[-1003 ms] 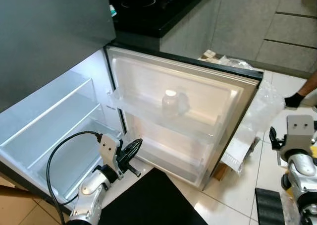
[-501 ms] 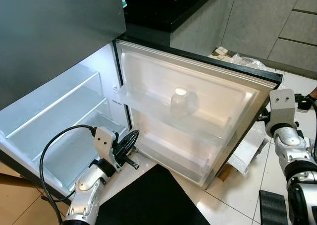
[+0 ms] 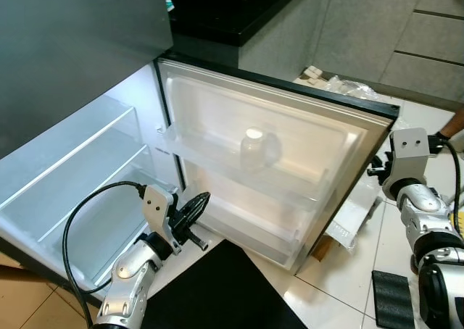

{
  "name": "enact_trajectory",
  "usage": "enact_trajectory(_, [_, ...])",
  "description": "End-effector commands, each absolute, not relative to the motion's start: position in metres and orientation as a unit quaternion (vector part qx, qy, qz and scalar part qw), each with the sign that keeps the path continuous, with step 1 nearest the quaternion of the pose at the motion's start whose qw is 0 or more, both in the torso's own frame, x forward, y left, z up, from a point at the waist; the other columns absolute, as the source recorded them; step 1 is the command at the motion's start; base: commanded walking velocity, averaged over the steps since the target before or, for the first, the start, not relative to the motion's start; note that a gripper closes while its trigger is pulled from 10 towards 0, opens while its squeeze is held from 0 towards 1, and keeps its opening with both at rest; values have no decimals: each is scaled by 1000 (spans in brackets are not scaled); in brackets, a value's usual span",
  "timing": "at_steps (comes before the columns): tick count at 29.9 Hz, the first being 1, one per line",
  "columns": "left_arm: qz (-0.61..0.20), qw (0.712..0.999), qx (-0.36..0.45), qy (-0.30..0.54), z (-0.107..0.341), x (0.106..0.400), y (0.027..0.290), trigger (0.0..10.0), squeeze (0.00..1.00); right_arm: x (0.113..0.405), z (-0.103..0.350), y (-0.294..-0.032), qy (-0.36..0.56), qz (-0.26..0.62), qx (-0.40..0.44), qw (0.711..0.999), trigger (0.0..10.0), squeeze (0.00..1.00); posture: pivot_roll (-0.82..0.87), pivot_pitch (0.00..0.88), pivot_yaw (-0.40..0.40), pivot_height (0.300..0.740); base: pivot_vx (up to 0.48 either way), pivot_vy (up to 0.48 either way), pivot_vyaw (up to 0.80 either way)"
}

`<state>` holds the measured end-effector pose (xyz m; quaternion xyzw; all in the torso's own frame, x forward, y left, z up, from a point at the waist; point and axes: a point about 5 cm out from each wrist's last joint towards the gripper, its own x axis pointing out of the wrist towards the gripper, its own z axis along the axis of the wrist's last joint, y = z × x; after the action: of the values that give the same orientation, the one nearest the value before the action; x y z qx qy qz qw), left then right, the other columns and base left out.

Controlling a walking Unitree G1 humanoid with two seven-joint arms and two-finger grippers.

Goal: Restocking fridge

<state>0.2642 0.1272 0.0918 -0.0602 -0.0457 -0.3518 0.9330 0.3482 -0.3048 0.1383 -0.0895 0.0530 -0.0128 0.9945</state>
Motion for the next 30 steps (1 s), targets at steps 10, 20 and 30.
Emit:
enact_trajectory(10, [-355, 933, -53, -33, 91, 260, 134, 10000, 0, 325, 113, -271, 29, 200, 10, 979, 10000, 0, -68, 120, 35, 740, 0, 0, 0])
enact_trajectory(20, [-358, 932, -55, -29, 90, 258, 134, 10000, 0, 290, 94, -278, 22, 190, 36, 981, 10000, 0, -78, 115, 37, 740, 0, 0, 0])
enact_trajectory(30, [-363, 929, -56, -28, 90, 258, 132, 10000, 0, 277, 84, -316, 70, 74, 5, 995, 10000, 0, -82, 96, 23, 740, 0, 0, 0])
